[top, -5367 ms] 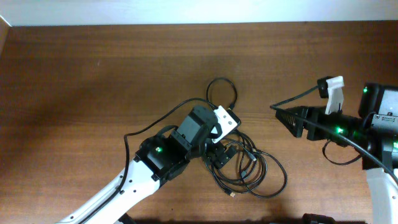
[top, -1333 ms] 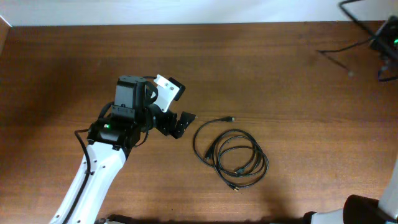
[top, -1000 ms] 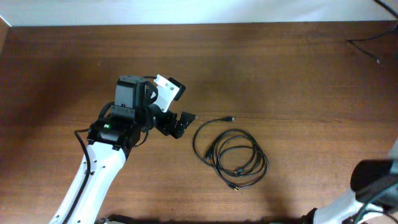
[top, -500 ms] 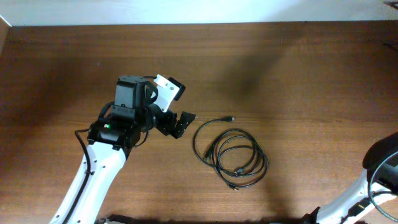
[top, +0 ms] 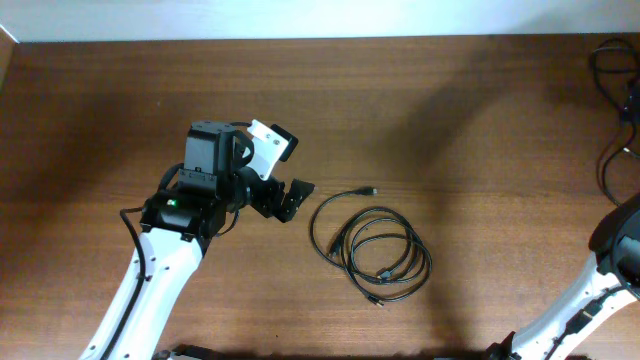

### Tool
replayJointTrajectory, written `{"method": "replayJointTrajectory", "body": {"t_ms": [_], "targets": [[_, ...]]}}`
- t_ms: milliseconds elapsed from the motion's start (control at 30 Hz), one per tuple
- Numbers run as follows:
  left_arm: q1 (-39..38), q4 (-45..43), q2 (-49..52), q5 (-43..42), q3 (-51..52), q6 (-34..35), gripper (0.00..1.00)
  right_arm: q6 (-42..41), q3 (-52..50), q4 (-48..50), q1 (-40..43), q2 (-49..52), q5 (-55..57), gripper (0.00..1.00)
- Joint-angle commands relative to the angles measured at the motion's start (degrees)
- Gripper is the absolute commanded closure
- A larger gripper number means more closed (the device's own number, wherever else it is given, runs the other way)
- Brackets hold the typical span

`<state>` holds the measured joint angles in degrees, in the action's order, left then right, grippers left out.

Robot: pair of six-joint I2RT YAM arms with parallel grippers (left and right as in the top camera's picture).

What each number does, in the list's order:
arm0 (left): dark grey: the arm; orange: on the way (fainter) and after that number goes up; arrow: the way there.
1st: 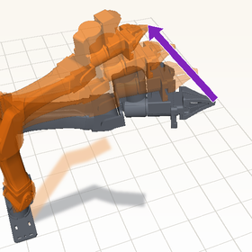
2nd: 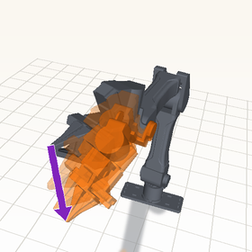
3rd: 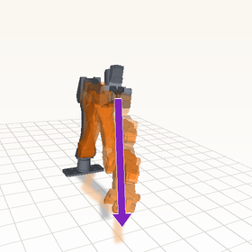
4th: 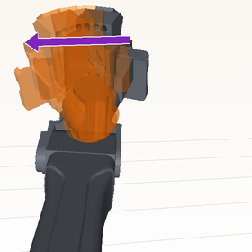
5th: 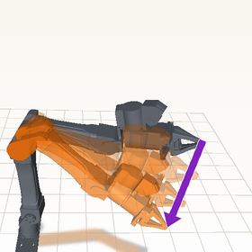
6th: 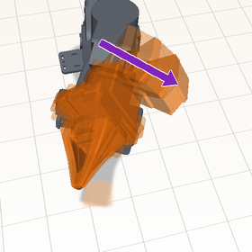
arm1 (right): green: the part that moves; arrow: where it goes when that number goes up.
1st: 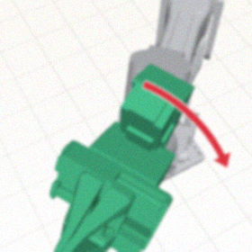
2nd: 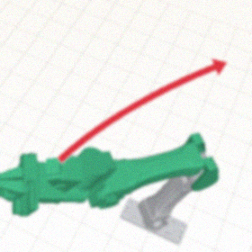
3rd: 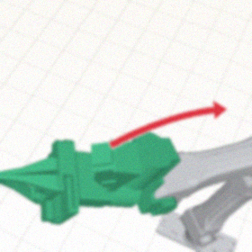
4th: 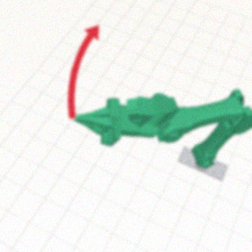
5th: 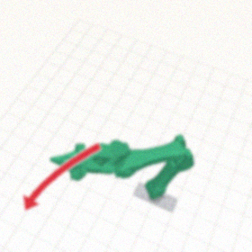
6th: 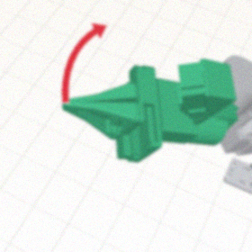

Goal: Untangle cables
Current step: 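Release the cable and return the right gripper to the remaining pile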

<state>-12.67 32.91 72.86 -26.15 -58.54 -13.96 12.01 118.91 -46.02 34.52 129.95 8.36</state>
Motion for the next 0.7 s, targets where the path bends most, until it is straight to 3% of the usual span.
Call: {"method": "replayJointTrajectory", "body": {"t_ms": [0,167,333,400,433,667], "targets": [[0.2,-0.1,-0.2,-0.6,0.1,-0.7,0.01,-0.7,0.1,-6.0,-0.1,-1.1,-21.4,0.01],[0.2,-0.1,-0.2,-0.6,0.1,-0.7,0.01,-3.9,0.1,-17.0,-0.4,-1.2,-42.1,0.01],[0.2,-0.1,-0.2,-0.6,0.1,-0.7,0.01,-3.3,0.1,-31.3,-2.3,-2.4,-41.7,0.00],[0.2,-0.1,-0.2,-0.6,0.1,-0.7,0.01,-3.3,0.1,-37.6,-2.6,-4.3,-36.8,0.00],[0.2,-0.1,-0.2,-0.6,0.1,-0.7,0.01,-3.3,0.1,-40.5,-2.7,-6.1,-31.5,0.00],[0.2,-0.1,-0.2,-0.6,0.1,-0.7,0.01,-3.7,0.1,-50.2,-4.2,-23.5,-30.1,0.00]]}}
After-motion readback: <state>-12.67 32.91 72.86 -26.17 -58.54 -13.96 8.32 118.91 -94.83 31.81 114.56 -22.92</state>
